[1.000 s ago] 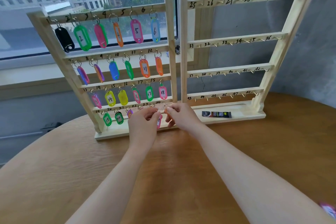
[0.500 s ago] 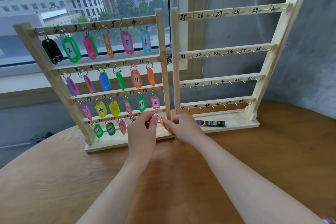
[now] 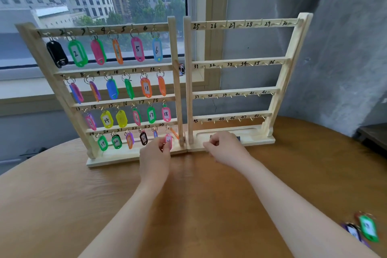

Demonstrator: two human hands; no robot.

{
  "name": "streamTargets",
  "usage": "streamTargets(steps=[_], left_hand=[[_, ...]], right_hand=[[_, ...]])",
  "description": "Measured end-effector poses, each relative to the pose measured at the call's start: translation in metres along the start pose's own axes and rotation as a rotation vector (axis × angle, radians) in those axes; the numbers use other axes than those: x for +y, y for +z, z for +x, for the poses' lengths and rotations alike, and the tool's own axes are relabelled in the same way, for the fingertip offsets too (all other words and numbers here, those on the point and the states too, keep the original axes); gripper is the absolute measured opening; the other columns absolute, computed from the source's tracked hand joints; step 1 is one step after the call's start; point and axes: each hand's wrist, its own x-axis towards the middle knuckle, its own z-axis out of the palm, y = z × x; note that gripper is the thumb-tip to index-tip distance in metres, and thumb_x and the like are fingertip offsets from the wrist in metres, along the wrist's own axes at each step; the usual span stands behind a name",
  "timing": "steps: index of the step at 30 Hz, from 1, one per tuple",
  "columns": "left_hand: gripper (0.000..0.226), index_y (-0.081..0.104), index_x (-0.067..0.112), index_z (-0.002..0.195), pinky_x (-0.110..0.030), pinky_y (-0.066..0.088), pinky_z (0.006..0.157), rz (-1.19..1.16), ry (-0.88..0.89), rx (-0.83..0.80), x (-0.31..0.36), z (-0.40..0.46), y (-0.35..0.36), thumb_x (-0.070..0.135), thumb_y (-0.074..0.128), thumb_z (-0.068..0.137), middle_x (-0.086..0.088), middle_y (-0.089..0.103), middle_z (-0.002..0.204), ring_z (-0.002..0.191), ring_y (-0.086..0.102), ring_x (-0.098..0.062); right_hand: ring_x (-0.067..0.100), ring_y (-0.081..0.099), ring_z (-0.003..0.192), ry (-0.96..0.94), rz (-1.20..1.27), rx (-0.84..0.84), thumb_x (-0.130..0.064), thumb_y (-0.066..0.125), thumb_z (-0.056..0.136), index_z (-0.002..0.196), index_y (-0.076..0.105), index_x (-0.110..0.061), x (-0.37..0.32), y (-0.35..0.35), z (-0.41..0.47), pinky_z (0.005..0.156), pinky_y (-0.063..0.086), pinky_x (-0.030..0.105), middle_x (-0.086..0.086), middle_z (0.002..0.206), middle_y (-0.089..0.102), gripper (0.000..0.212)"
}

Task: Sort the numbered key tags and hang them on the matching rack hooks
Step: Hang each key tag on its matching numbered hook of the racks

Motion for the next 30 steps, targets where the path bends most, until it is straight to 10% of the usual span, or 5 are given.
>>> streamTargets(steps=[8,22,30], left_hand=[[0.005,0.067,0.026,0.099,-0.031,0.05,0.079,-0.12,0.006,-0.138,0.023,-0.053,-0.01,0.024,0.065,0.095,0.007,0.073,0.091,0.088,0.067,-0.012],[0.012,0.075,0.025,0.093,-0.028,0.057,0.075,0.022,0.26,-0.832,0.12,-0.187,0.036,0.035,0.068,0.092,0.007,0.072,0.086,0.082,0.067,-0.009],[0.042,0.071,0.015,0.081,-0.027,0.042,0.051,0.294,0.17,-0.853,0.126,-0.225,0.074,0.056,0.078,0.077,0.001,0.066,0.07,0.062,0.06,-0.019]], right_hand=[[0.015,0.066,0.067,0.041,-0.005,0.084,-0.034,0.057,0.1,0.08,0.072,-0.013,0.03,-0.062,-0.092,0.06,0.046,0.026,0.004,0.071,0.072,0.033],[0.001,0.059,0.076,0.27,-0.384,0.049,-0.036,0.064,0.093,0.079,0.066,-0.033,0.129,-0.095,-0.235,0.062,0.048,0.025,-0.013,0.079,0.066,0.015],[0.003,0.062,0.076,0.273,-0.366,0.044,-0.029,0.066,0.092,0.079,0.066,-0.033,0.136,-0.072,-0.244,0.069,0.057,0.031,-0.016,0.079,0.065,0.013]])
